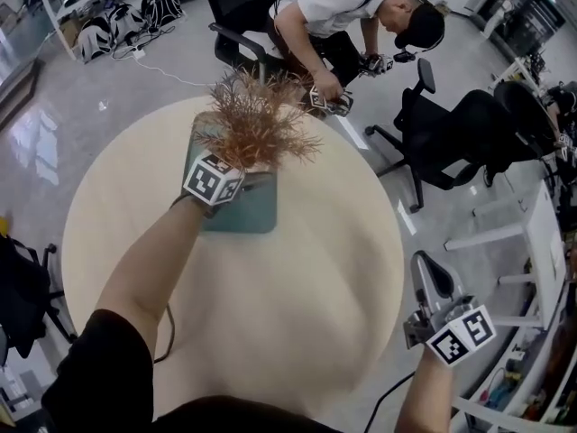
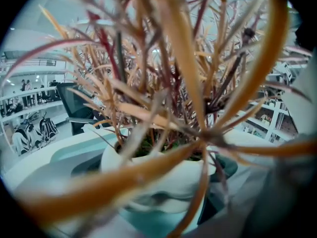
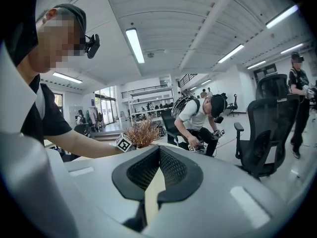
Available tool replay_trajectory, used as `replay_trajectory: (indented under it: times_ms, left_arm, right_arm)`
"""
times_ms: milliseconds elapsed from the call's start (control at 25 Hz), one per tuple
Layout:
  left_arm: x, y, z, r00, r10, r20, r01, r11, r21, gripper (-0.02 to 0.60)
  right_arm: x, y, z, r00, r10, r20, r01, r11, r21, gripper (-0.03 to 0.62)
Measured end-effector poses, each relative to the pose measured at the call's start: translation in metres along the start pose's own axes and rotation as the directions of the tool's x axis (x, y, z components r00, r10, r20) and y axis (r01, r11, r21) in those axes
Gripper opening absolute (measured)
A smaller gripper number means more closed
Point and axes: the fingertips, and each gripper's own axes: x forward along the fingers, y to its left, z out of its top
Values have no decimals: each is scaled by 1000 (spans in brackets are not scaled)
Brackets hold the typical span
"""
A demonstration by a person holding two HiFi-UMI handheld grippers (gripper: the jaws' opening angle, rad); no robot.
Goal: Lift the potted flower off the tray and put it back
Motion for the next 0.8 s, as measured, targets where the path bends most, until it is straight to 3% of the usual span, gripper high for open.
replay_trajectory:
  times_ms: [480, 560, 720, 800]
  left_arm:
    - [12, -1, -18, 1000, -3, 9, 3, 1000, 15, 535]
    - [12, 0, -20, 1000, 0, -12, 0, 1000, -16, 537]
    - [1, 0, -30, 999, -26, -30, 22, 988, -152, 537]
    - [-10, -5, -36, 998, -37, -41, 30, 986, -165, 537]
  right_arm:
    - [4, -1, -11, 1000, 5, -20, -5, 1000, 13, 15]
    - [4, 3, -9, 1000, 11, -19, -11, 1000, 10, 15]
    - [6, 16, -1, 999, 22, -23, -22, 1000, 4, 15]
    - [5, 23, 4, 1000, 21, -20, -21, 1000, 1, 15]
